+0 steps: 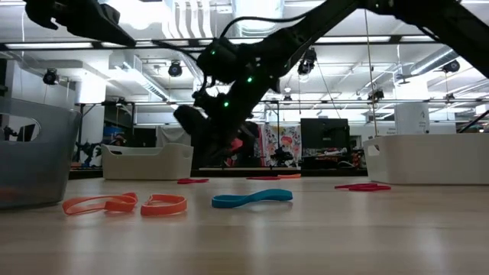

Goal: Sort rubber bands into baskets
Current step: Put the red rubber band into the white bin

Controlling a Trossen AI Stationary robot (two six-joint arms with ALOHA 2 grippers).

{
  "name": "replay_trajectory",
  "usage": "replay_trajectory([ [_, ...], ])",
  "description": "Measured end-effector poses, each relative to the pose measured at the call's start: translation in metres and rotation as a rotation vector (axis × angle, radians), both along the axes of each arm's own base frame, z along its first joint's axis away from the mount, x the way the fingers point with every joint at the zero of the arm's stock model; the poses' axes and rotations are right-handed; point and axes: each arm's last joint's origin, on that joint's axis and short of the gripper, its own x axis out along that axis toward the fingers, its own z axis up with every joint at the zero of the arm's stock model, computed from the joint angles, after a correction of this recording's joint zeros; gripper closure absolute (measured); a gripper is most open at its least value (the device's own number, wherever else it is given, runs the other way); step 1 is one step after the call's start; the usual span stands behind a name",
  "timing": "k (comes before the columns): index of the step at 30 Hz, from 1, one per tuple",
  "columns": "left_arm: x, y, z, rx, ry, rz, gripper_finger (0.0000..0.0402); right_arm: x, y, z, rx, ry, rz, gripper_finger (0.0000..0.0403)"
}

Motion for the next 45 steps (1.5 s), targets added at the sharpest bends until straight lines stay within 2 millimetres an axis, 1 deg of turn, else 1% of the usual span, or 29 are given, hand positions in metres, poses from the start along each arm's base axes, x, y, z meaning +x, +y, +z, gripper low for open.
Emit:
replay_trajectory([
  [3, 0.001, 0.0, -0.001, 0.016, 0.007, -0.008, 0.0402, 0.006, -0.006, -0.007, -0.007, 0.005, -0.028, 0.0385],
  [6, 0.004, -0.001, -0.001, 0.042, 0.013, -0.021, 0.0402, 0.01, -0.012, -0.01, -0.001, 0.007, -0.048, 0.0365],
  [8, 0.005, -0.001, -0.001, 0.054, 0.011, -0.027, 0.0402, 0.01, -0.018, -0.011, 0.02, 0.03, -0.077, 0.0343],
  [12, 0.008, -0.001, -0.001, 0.068, 0.007, -0.033, 0.0402, 0.006, -0.03, -0.017, 0.044, 0.076, -0.121, 0.0285],
  [17, 0.011, -0.001, -0.003, 0.07, 0.02, -0.033, 0.0402, 0.006, -0.035, -0.023, 0.046, 0.081, -0.132, 0.0224],
  [20, 0.013, -0.002, -0.004, 0.071, 0.029, -0.033, 0.0402, 0.008, -0.034, -0.031, 0.045, 0.079, -0.118, 0.0206],
  [23, 0.017, -0.002, -0.004, 0.07, 0.02, -0.033, 0.0402, 0.011, -0.034, -0.036, 0.069, 0.059, -0.097, 0.0203],
  [27, 0.021, -0.003, -0.007, 0.065, 0.023, -0.031, 0.0402, 0.012, -0.034, -0.046, 0.072, 0.075, -0.094, 0.0217],
  [30, 0.025, -0.004, -0.009, 0.064, 0.029, -0.03, 0.0402, 0.012, -0.033, -0.047, 0.072, 0.082, -0.091, 0.0243],
  [33, 0.029, -0.004, -0.009, 0.062, 0.016, -0.029, 0.0402, 0.011, -0.034, -0.048, 0.066, 0.091, -0.083, 0.0286],
  [38, 0.031, -0.004, -0.01, 0.066, 0.019, -0.023, 0.0402, 0.011, -0.033, -0.049, 0.05, 0.106, -0.041, 0.0376],
  [41, 0.031, -0.002, -0.01, 0.092, 0.017, 0.034, 0.0402, 0.011, -0.033, -0.046, 0.041, 0.108, -0.021, 0.0389],
  [45, 0.029, 0.0, -0.009, 0.114, 0.005, 0.131, 0.0402, 0.009, -0.028, -0.033, 0.022, 0.112, 0.021, 0.0394],
])
